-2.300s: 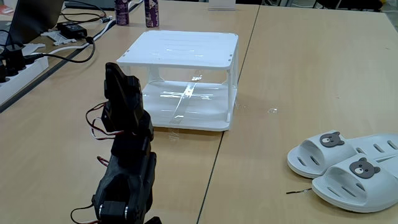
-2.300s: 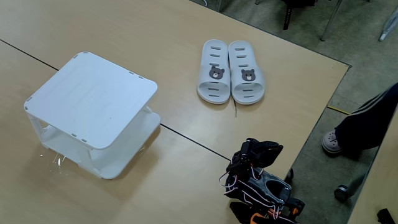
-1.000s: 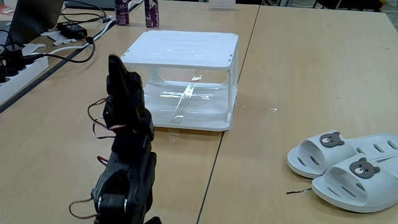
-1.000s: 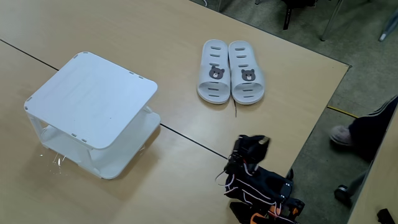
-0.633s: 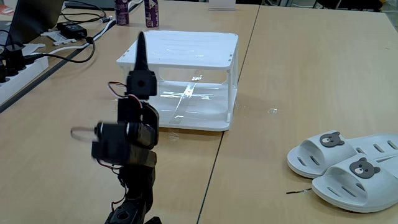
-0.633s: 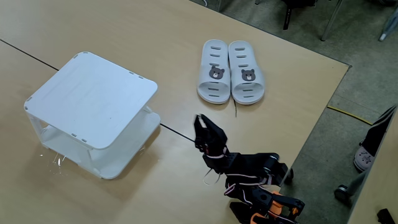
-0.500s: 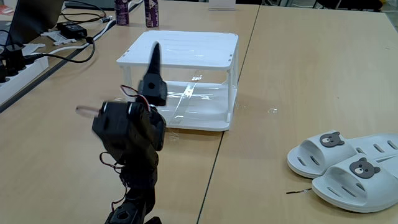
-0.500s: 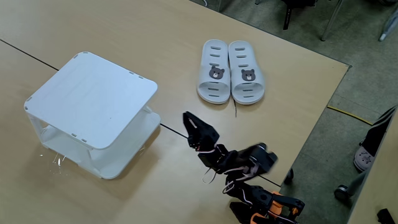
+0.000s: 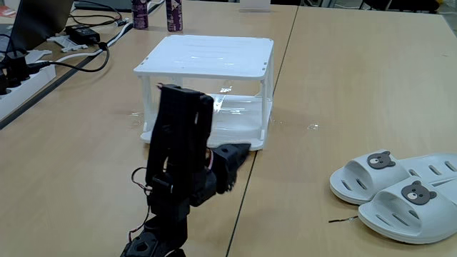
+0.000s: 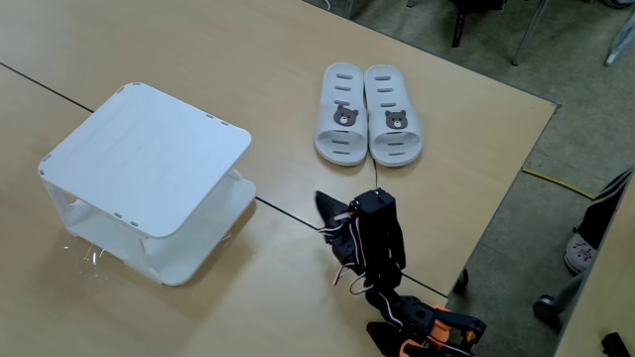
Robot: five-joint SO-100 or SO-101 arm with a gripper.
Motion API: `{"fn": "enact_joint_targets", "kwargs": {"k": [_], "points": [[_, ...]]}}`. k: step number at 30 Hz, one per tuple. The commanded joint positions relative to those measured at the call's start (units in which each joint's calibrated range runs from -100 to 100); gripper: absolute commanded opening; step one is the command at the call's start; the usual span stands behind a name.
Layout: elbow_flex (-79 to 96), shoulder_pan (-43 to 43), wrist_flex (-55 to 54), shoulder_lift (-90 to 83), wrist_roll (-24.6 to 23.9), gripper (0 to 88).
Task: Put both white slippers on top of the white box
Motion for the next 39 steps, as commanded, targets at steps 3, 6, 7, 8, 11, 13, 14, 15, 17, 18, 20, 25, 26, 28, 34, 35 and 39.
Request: {"fn": "enact_joint_targets", "kwargs": {"k": [3,6,7,8,11,13,14,15,17,18,20,25,26,28,34,35,39], "points": [[-8.6,12.0,-0.2,5.4,0.4,14.3],[-12.7,15.8,-0.2,7.4,0.4,16.4],[-14.4,16.5,-0.2,8.4,0.4,16.4],[-16.4,17.2,-0.2,9.2,0.4,16.4],[-22.1,18.0,-0.2,11.1,0.4,16.5],[-25.2,17.6,-0.2,12.8,0.4,16.5],[-27.0,17.6,-0.1,14.0,0.4,16.5],[-28.8,17.5,-0.1,15.4,0.4,16.5],[-32.5,17.5,-0.1,18.4,0.4,16.5],[-34.4,17.7,-0.1,19.7,0.4,16.5],[-38.4,17.6,0.0,21.7,0.4,16.6],[-48.6,18.1,10.8,21.9,0.4,16.6],[-50.9,18.2,13.2,21.9,0.4,16.6],[-55.8,18.2,18.1,22.1,0.4,16.6],[-70.7,18.2,27.6,27.2,0.4,16.7],[-74.2,18.2,29.5,28.5,0.4,16.9],[-83.5,18.3,36.4,29.9,0.4,24.9]]}}
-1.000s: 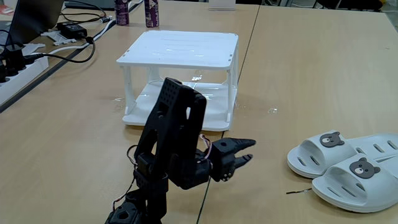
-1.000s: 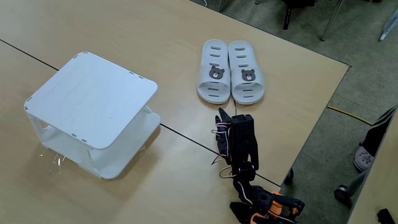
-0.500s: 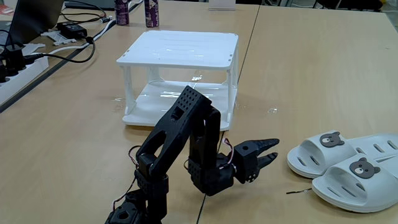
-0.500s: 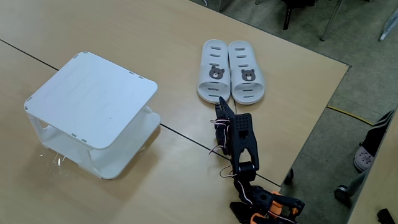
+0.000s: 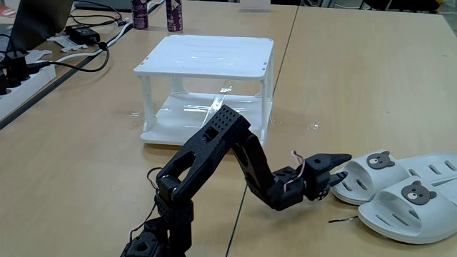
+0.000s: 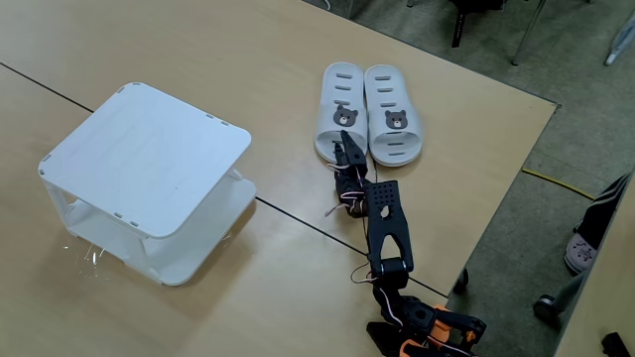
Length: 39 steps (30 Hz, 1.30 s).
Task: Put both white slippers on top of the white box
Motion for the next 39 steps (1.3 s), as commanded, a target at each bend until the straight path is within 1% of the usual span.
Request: {"fn": "enact_joint_targets", "kwargs": {"k": [1,4,6,21,24,29,30,32,33,34,35,39], "points": [[-11.5,1.5,6.9,-0.8,0.4,24.8],[-16.9,2.0,14.4,0.0,0.4,25.3],[-20.6,2.7,17.3,1.2,0.4,25.3],[-59.8,2.9,33.6,18.3,0.4,24.8],[-64.0,2.9,35.4,19.9,0.4,24.7],[-65.5,2.9,35.7,21.0,0.4,24.6],[-65.5,2.9,35.7,21.0,0.4,23.1],[-65.5,2.9,35.7,21.0,0.4,15.9],[-65.4,2.9,35.7,21.0,0.4,10.4],[-65.1,2.9,35.7,21.0,0.4,2.9],[-64.9,2.9,35.7,21.0,0.4,0.4],[-64.6,2.8,35.7,20.8,0.4,0.8]]}}
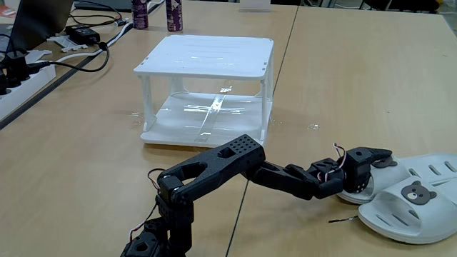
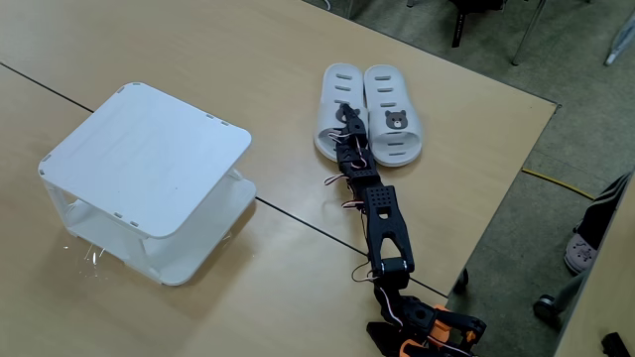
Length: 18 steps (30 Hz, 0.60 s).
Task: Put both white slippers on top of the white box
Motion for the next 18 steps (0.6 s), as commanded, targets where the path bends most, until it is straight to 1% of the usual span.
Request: {"fn": "enact_joint_targets", "kwargs": {"k": [1,4,8,18], "points": [[-3.7,0.4,1.0,-3.3,0.4,0.8],[-5.2,0.1,8.3,-6.5,0.4,0.8],[-5.0,-0.1,19.0,-16.8,0.4,0.8],[-4.9,0.1,33.4,-43.9,0.4,0.8]]}}
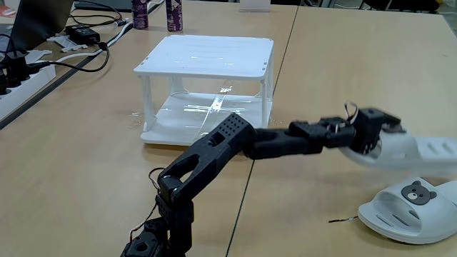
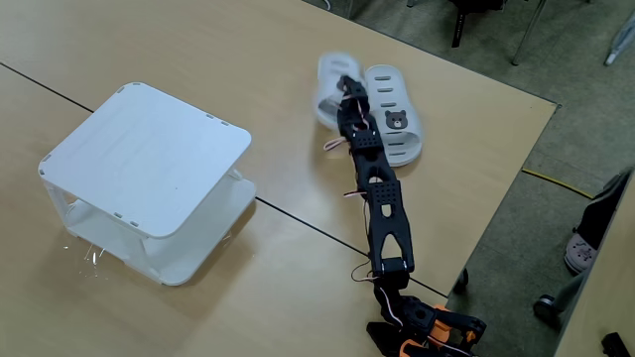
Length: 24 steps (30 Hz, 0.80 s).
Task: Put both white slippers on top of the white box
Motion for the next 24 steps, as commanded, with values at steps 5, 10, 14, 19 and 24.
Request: {"fn": "enact_joint_targets", "kwargs": {"k": [5,10,14,19,24], "points": [[-3.6,0.3,12.3,-37.6,0.4,0.8],[-3.6,0.1,21.8,-50.1,0.4,0.8],[-3.6,0.1,25.2,-58.4,0.4,0.8],[-3.6,0.0,26.5,-65.8,0.4,0.8],[-3.5,-3.8,29.8,-67.4,0.4,0.8]]}}
